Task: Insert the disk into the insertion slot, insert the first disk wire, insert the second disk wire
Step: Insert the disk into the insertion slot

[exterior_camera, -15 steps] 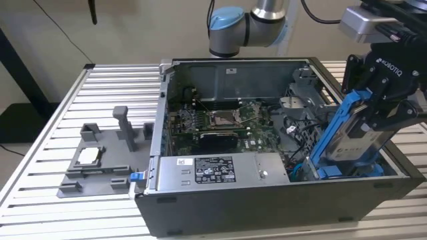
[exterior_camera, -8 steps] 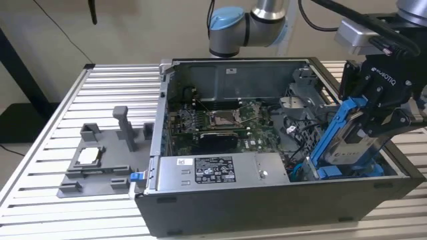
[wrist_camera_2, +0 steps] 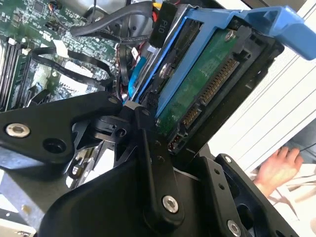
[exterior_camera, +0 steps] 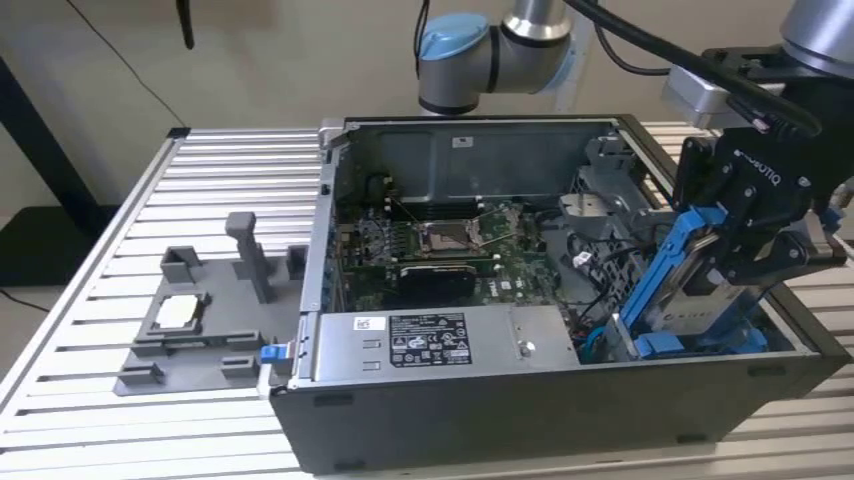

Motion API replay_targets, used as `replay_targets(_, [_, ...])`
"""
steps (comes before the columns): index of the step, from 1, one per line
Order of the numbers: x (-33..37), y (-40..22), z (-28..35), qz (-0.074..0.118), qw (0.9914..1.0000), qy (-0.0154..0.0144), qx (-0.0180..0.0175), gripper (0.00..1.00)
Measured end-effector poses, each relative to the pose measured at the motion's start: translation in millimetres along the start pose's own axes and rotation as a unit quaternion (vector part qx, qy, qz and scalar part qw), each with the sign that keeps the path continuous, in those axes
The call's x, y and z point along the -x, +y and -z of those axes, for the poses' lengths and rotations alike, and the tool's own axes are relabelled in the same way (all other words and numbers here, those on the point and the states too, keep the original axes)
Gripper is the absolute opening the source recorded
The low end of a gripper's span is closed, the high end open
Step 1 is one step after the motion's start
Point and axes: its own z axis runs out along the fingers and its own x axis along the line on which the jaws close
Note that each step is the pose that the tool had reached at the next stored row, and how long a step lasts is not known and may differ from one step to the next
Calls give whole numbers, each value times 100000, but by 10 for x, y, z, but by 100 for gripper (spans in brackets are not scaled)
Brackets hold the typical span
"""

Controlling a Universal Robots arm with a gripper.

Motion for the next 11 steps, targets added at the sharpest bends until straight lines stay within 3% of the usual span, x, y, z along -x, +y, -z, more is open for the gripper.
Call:
replay_targets(9, [0,0,-8,5,100000,-12,-8,33])
replay_targets(11, [0,1,-8,2,100000,-15,-2,40])
